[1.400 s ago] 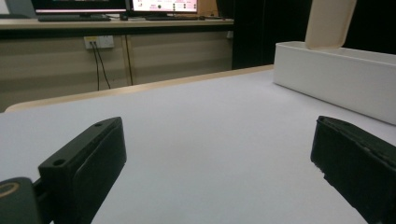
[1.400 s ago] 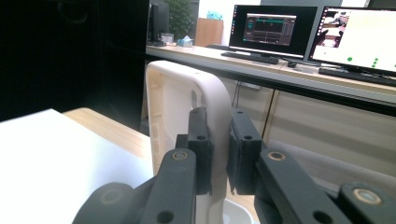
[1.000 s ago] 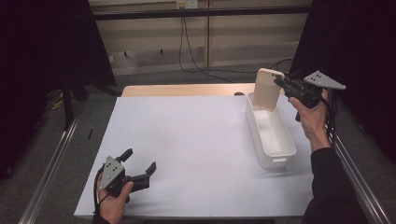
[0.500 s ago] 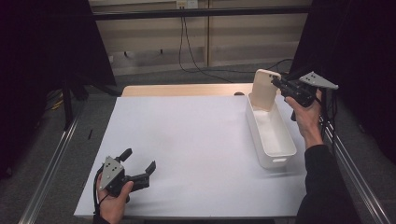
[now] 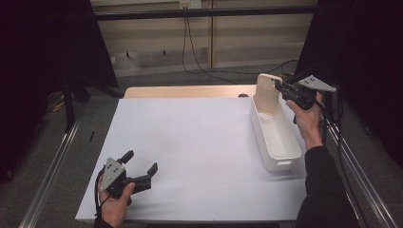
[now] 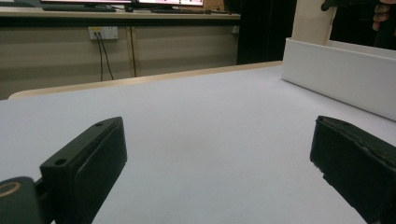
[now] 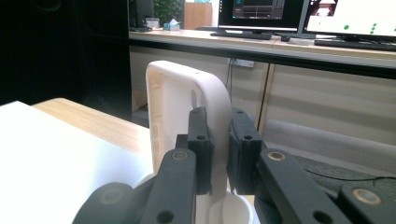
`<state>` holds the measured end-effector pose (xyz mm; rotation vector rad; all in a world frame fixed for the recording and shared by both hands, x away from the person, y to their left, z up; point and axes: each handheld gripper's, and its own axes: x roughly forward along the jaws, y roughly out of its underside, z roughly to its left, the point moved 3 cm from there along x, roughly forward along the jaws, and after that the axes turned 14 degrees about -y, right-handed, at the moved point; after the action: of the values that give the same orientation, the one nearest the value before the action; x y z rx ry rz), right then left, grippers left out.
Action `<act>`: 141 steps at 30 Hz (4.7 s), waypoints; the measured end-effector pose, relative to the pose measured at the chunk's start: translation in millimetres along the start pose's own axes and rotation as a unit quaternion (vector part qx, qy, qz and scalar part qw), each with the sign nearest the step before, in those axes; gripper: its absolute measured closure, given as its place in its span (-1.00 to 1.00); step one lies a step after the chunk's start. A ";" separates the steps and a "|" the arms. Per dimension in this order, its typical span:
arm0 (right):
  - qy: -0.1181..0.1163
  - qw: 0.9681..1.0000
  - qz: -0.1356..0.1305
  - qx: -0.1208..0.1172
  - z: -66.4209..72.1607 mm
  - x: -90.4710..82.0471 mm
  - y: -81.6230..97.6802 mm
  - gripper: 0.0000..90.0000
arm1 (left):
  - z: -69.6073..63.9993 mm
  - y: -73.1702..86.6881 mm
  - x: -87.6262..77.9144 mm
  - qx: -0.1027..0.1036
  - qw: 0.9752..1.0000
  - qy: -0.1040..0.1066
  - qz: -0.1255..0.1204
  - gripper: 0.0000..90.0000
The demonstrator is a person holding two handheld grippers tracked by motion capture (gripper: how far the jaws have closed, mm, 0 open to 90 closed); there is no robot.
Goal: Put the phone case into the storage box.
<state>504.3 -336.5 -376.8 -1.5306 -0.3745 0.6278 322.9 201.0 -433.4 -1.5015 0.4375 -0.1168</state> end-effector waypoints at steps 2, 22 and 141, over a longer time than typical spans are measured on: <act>0.001 1.000 0.013 -0.005 -1.1 2.2 4.1 0.81 | 0.1 -0.1 0.2 0.000 1.000 0.000 0.000 -0.92; -0.010 1.000 0.020 0.009 -6.3 11.2 18.0 0.79 | 1.9 1.5 3.0 0.006 1.000 -0.008 0.001 -0.91; 0.036 0.998 0.021 0.056 16.7 -12.9 7.3 -0.98 | 11.1 -5.5 0.0 0.014 1.000 -0.019 -0.015 -0.93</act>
<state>483.1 -331.2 -381.4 -1.4533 -0.2501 0.6147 327.8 211.0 -427.9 -1.4806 0.3814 -0.1167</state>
